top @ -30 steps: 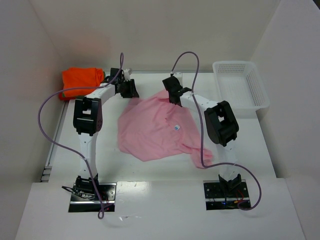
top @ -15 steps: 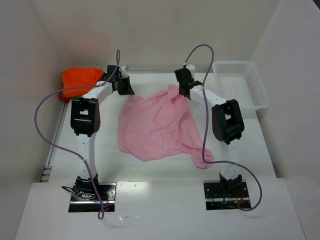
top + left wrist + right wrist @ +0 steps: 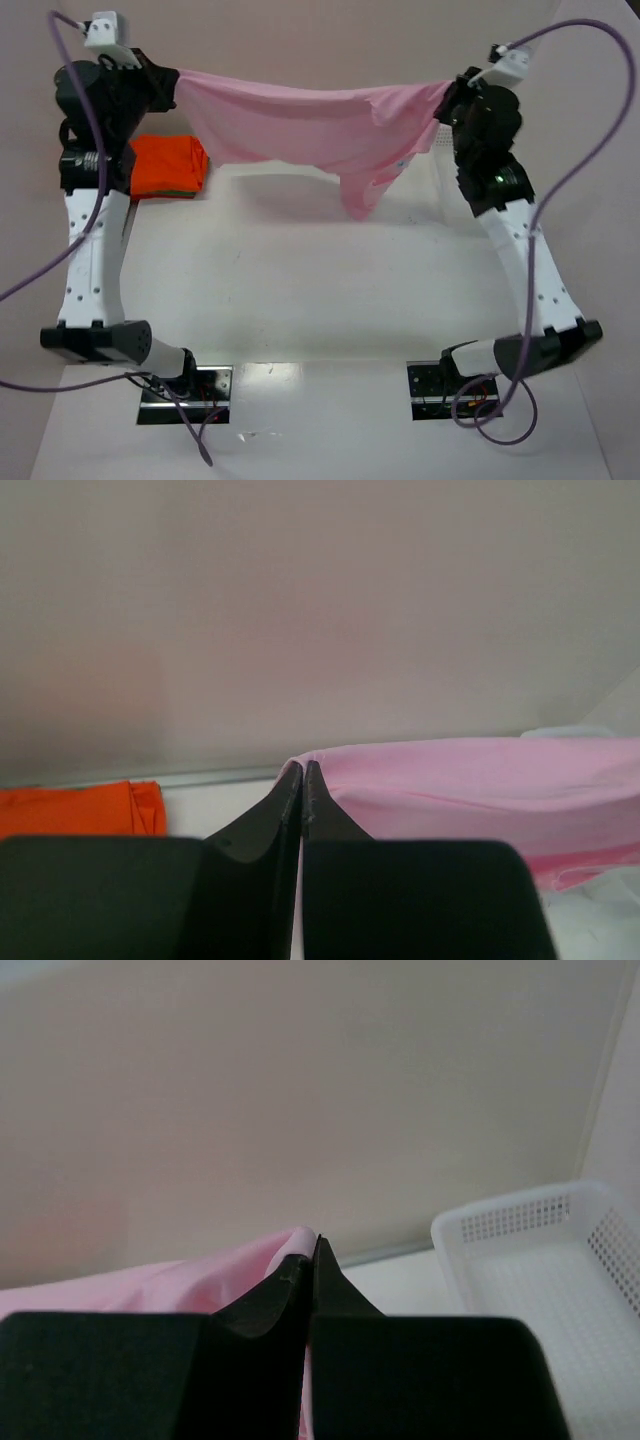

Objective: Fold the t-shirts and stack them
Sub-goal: Flatten out the tshirt

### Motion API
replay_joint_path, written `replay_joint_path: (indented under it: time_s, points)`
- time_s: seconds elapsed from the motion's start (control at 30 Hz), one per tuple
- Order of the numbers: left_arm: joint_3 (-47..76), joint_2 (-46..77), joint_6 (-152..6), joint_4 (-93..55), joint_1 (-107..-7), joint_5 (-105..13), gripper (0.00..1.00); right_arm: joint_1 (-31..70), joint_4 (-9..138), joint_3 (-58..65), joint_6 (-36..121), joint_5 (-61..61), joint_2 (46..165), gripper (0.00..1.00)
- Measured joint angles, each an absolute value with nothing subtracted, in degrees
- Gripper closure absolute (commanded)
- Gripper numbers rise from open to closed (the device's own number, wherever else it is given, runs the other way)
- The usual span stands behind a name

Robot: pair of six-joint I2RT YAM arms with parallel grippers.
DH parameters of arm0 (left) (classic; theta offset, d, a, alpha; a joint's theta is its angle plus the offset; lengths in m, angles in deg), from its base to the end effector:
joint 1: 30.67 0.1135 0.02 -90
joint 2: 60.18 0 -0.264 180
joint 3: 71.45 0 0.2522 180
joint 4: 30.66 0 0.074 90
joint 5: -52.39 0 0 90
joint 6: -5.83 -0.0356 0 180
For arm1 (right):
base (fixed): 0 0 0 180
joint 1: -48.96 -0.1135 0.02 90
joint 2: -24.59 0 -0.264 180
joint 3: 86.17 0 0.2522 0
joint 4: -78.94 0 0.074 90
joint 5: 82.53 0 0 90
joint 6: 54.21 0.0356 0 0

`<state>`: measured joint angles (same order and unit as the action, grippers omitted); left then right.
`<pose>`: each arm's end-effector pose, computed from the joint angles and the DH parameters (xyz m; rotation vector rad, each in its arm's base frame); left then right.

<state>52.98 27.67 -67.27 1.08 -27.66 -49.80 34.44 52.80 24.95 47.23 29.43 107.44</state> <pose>0.3210 0.0094 0.5368 -0.0869 1.4957 -0.3536 0.3094 0.0664 0.4989 0.2628 1.5141 0.0664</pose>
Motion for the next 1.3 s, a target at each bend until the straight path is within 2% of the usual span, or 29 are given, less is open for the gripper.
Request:
replay_joint_path:
  time_s: [0.2,0.4,0.63,0.77,0.9,1.07,1.3]
  points:
    - [48.4,10.1,-67.2,3.4,-28.1,-45.4,1.0,34.3,53.1,18.1,46.8,27.7,83.5,1.0]
    - [38.3,-7.8,-66.6,8.4,-28.2,-42.7,1.0,34.1,48.5,15.5,47.1,22.1,70.1,1.0]
    - [40.8,-20.3,-65.9,13.2,-30.1,-38.6,1.0,34.1,42.2,15.4,48.0,15.5,60.6,1.0]
    - [44.0,-20.4,-66.2,14.1,-32.9,-34.3,1.0,34.1,39.2,16.6,48.4,12.8,61.4,1.0]
    - [41.7,-18.7,-66.3,12.1,-33.8,-32.2,1.0,34.1,39.3,15.6,48.8,13.7,64.9,1.0]
    - [28.1,-12.5,-66.1,5.4,-33.8,-31.3,1.0,34.1,44.6,4.7,48.8,17.1,70.8,1.0]
    - [7.5,0.5,-64.6,0.2,-33.8,-30.2,1.0,34.4,51.1,-11.2,50.2,19.0,86.2,1.0]
